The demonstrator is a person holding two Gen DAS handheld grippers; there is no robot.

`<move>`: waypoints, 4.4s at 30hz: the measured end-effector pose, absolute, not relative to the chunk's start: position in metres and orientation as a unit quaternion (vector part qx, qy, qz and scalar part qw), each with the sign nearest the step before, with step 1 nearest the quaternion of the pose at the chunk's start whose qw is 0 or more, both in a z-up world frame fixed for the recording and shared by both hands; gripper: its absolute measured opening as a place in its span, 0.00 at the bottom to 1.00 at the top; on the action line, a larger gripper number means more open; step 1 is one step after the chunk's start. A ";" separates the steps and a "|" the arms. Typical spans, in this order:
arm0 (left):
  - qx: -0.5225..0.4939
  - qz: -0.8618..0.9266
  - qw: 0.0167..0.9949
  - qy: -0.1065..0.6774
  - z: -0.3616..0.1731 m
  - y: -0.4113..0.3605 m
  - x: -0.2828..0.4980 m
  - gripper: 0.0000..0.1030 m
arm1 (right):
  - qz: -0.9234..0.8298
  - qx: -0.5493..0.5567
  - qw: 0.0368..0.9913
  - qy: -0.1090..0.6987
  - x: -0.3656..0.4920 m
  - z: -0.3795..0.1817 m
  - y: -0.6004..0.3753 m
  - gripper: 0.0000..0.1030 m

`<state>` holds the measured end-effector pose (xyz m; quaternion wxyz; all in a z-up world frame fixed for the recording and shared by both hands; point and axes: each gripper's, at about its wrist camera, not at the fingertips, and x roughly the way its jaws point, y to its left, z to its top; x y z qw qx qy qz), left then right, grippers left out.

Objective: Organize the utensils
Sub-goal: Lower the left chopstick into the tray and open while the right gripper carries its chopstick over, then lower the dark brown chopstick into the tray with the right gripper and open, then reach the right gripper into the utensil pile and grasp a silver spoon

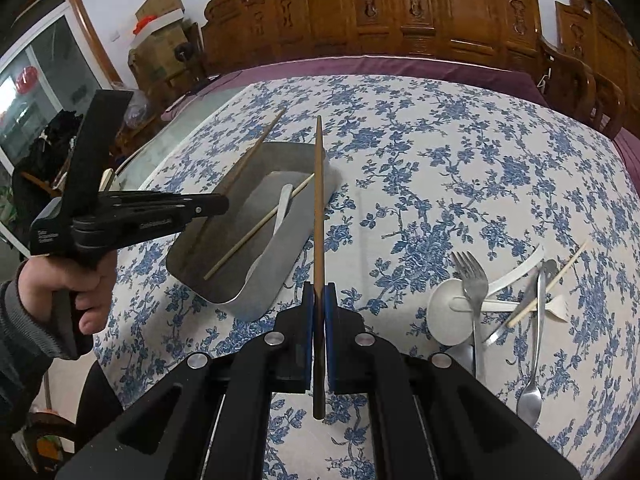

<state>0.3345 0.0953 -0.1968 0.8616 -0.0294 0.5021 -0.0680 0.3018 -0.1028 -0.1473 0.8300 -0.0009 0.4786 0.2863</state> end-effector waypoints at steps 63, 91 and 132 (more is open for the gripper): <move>-0.021 -0.025 0.896 0.444 -0.148 0.172 0.265 0.28 | 0.288 0.014 0.795 0.534 0.342 -0.204 0.029 0.09; -0.013 -0.063 0.902 0.427 -0.128 0.108 0.250 0.52 | 0.299 -0.003 0.844 0.445 0.281 -0.122 -0.078 0.09; 0.012 -0.153 0.863 0.482 -0.184 -0.044 0.260 0.52 | 0.159 -0.066 0.818 0.549 0.346 -0.234 -0.244 0.25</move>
